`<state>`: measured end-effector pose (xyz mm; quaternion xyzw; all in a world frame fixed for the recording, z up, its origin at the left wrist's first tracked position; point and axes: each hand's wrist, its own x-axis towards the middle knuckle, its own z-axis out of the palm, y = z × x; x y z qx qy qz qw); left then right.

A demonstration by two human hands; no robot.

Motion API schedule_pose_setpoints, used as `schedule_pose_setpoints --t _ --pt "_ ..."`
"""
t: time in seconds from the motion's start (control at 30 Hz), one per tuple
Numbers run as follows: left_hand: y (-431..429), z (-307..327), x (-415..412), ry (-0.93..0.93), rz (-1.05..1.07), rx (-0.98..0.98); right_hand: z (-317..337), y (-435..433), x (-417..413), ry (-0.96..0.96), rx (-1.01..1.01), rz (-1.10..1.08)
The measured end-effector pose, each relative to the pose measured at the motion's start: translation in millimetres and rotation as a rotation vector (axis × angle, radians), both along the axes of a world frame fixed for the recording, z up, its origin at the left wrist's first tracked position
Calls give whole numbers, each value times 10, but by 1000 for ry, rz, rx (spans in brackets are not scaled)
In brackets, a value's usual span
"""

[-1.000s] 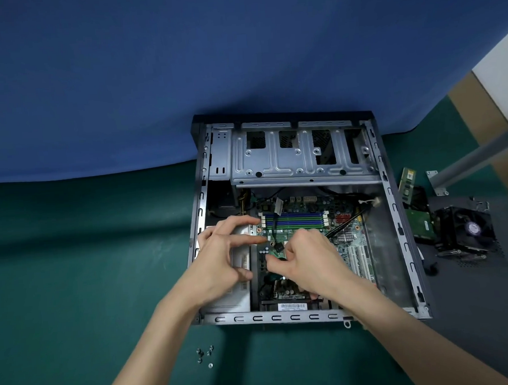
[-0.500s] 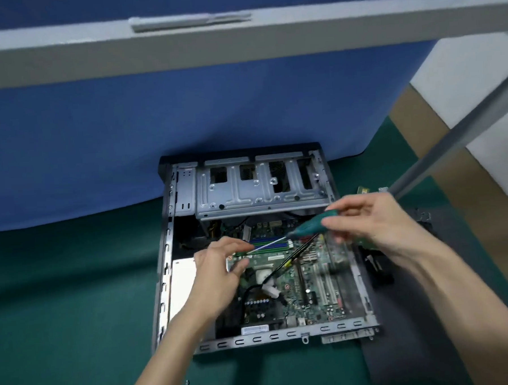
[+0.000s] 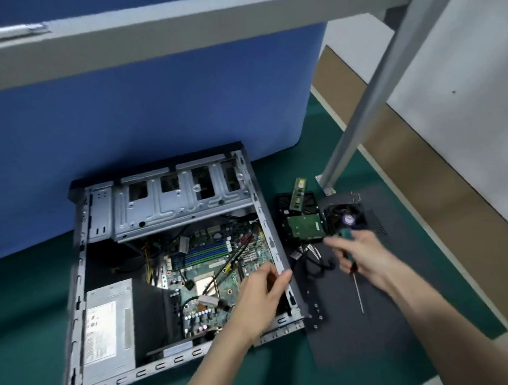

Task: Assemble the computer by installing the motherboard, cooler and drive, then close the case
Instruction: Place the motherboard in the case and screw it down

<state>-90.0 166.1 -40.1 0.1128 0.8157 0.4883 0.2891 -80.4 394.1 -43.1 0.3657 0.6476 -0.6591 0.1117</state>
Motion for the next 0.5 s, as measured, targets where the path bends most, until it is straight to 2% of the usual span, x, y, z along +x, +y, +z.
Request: schedule_pose_setpoints --t 0.13,0.27,0.33,0.5 --pt "15 -48 11 2 6 3 -447 -180 241 -247 232 268" --pt "10 -51 12 27 14 4 -662 -331 279 -339 550 483" --pt "11 -45 21 34 17 5 -695 -405 276 -328 687 517" --pt "17 -32 18 33 33 14 -803 -522 332 -302 830 496"
